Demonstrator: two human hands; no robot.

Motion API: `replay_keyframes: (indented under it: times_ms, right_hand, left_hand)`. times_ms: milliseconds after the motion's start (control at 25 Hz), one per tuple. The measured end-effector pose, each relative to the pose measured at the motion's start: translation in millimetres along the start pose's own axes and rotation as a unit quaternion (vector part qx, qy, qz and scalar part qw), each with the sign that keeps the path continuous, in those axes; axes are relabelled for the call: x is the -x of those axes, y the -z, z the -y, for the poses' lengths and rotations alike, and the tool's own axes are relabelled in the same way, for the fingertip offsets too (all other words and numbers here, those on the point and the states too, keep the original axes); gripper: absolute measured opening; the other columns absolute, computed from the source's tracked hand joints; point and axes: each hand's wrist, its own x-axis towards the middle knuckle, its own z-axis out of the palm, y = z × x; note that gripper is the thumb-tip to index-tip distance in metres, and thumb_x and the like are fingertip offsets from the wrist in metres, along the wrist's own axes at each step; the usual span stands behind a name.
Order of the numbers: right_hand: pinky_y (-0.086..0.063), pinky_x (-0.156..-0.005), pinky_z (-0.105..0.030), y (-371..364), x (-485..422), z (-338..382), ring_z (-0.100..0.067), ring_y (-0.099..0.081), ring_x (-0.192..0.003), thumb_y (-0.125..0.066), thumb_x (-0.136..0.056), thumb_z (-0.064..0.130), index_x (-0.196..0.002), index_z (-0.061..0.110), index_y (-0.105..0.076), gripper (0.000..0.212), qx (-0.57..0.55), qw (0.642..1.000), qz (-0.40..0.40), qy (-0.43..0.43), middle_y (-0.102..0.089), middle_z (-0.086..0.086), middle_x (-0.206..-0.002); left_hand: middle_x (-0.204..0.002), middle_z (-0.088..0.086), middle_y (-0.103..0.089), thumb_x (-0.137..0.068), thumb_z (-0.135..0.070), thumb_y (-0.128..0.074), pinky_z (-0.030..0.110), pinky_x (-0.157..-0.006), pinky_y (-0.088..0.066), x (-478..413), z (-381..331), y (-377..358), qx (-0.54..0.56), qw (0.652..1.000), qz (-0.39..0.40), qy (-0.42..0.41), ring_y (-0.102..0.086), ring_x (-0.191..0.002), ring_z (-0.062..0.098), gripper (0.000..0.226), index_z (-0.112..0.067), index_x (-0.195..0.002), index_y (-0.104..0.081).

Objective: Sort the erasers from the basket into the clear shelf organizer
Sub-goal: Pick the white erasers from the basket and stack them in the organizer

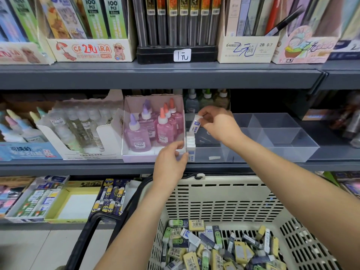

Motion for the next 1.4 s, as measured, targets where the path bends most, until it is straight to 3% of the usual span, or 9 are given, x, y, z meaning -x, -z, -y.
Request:
replay_keyframes:
  times_ms: [160, 400, 640, 720, 840, 1000, 1120, 1280, 1400]
  right_hand:
    - [-0.042, -0.068, -0.020, -16.1, -1.4, -1.9, -0.016, -0.058, -0.081, -0.056, -0.090, 0.017, -0.104, 0.017, -0.064, 0.016, 0.011, 0.999, 0.048, 0.003, -0.067, -0.001, -0.095]
    - [-0.042, -0.073, -0.019, -21.5, -3.2, -3.4, -0.018, -0.061, -0.087, -0.057, -0.088, 0.014, -0.092, 0.019, -0.060, 0.007, 0.017, 0.996, 0.083, -0.019, -0.066, -0.001, -0.091]
    - [-0.048, -0.091, -0.031, -15.6, 5.2, -6.4, -0.022, -0.062, -0.099, -0.049, -0.090, 0.010, -0.107, 0.018, -0.053, 0.019, 0.043, 0.985, 0.166, -0.001, -0.067, -0.005, -0.108]
    - [-0.048, -0.088, -0.028, -6.3, 13.1, -5.7, -0.021, -0.061, -0.099, -0.049, -0.092, 0.013, -0.113, 0.016, -0.054, 0.022, 0.027, 0.988, 0.150, 0.012, -0.067, -0.005, -0.109]
    - [-0.048, -0.081, -0.015, 9.2, 49.6, -10.3, -0.009, -0.063, -0.088, -0.054, -0.091, 0.019, -0.103, 0.024, -0.059, 0.014, -0.071, 0.997, 0.022, 0.014, -0.068, 0.006, -0.094]
    - [-0.047, -0.064, -0.008, 26.4, 135.3, -36.2, 0.000, -0.063, -0.069, -0.051, -0.088, 0.032, -0.082, 0.034, -0.057, 0.009, -0.167, 0.985, -0.029, 0.003, -0.066, 0.013, -0.072]
    - [-0.051, -0.064, -0.019, 13.5, 182.6, -72.3, -0.004, -0.063, -0.067, -0.050, -0.091, 0.033, -0.083, 0.026, -0.061, 0.015, -0.079, 0.993, 0.083, -0.034, -0.066, 0.009, -0.070]
    - [-0.052, -0.074, -0.032, -33.8, 225.0, -108.0, -0.017, -0.063, -0.089, -0.050, -0.093, 0.031, -0.104, 0.016, -0.062, 0.023, 0.091, 0.943, 0.318, -0.043, -0.068, -0.002, -0.099]
    - [-0.046, -0.093, -0.037, -66.1, 236.5, -113.2, -0.024, -0.051, -0.118, -0.051, -0.093, 0.036, -0.132, 0.018, -0.048, 0.043, 0.128, 0.903, 0.409, -0.024, -0.052, -0.006, -0.131]
  left_hand:
    - [-0.113, -0.004, -0.063, -0.086, -0.021, -0.061, 0.021, -0.083, -0.043, -1.4, 1.8, -1.0, -0.002, 1.000, 0.009, -0.001, -0.054, -0.089, 0.008, 0.035, -0.025, -0.120, -0.059]
    - [-0.108, -0.004, -0.064, -0.085, -0.021, -0.061, 0.020, -0.080, -0.043, -2.4, 3.3, -1.7, -0.011, 1.000, 0.003, -0.004, -0.053, -0.085, 0.007, 0.031, -0.026, -0.117, -0.061]
    - [-0.102, -0.002, -0.064, -0.085, -0.021, -0.061, 0.017, -0.076, -0.039, -2.9, 5.8, -3.6, -0.017, 1.000, -0.008, -0.011, -0.052, -0.081, 0.005, 0.030, -0.025, -0.115, -0.062]
    - [-0.096, -0.002, -0.062, -0.085, -0.021, -0.061, 0.016, -0.074, -0.038, -1.5, 4.0, -3.7, -0.019, 1.000, -0.011, -0.012, -0.053, -0.081, 0.007, 0.030, -0.024, -0.116, -0.062]
    - [-0.093, -0.007, -0.058, -0.086, -0.020, -0.060, 0.010, -0.071, -0.038, 4.9, -2.9, -1.3, 0.000, 0.999, -0.030, -0.023, -0.053, -0.080, 0.002, 0.027, -0.022, -0.113, -0.061]
    - [-0.081, -0.014, -0.059, -0.085, -0.025, -0.057, 0.005, -0.064, -0.039, 31.9, -22.5, 12.2, 0.095, 0.992, -0.073, -0.036, -0.053, -0.072, -0.005, 0.009, -0.033, -0.081, -0.058]
    - [-0.065, -0.015, -0.058, -0.084, -0.033, -0.052, 0.006, -0.059, -0.037, 65.7, -30.2, 6.9, 0.080, 0.996, -0.010, -0.043, -0.052, -0.063, -0.006, 0.016, -0.034, -0.069, -0.056]
    - [-0.082, -0.012, -0.064, -0.089, -0.026, -0.056, 0.022, -0.078, -0.047, 103.7, -10.4, -31.7, -0.028, 0.964, 0.247, 0.095, -0.059, -0.081, 0.004, 0.014, -0.029, -0.077, -0.060]
    - [-0.105, 0.002, -0.066, -0.092, -0.019, -0.053, 0.031, -0.088, -0.048, 117.0, 33.1, -43.3, -0.036, 0.942, 0.240, 0.232, -0.059, -0.096, 0.016, 0.012, -0.019, -0.090, -0.065]
